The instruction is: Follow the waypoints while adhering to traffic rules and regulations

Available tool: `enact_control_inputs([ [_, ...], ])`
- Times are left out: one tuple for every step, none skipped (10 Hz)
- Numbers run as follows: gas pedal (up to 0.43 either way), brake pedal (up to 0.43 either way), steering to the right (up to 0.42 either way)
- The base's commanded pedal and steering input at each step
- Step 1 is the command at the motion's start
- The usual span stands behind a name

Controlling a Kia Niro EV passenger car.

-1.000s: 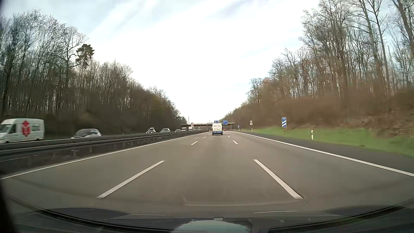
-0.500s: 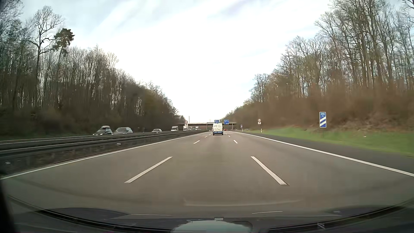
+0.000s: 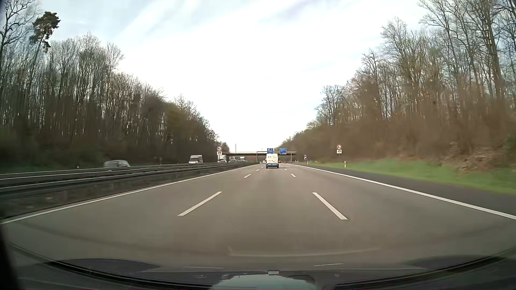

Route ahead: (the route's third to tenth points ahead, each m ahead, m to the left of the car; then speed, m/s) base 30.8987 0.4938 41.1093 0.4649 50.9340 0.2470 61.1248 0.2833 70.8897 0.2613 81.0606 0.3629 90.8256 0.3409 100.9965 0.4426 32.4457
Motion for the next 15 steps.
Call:
enact_control_inputs([
  [0.118, 0.000, -0.001],
  [0.118, 0.000, -0.001],
  [0.118, 0.000, -0.001],
  [0.118, 0.000, -0.001],
  [0.118, 0.000, -0.001],
  [0.118, 0.000, -0.001],
  [0.118, 0.000, -0.001],
  [0.118, 0.000, -0.001],
  [0.118, 0.000, -0.001],
  [0.118, 0.000, -0.001],
  [0.118, 0.000, -0.001],
  [0.118, 0.000, -0.001],
  [0.118, 0.000, -0.001],
  [0.118, 0.000, -0.001],
  [0.118, 0.000, -0.001],
])
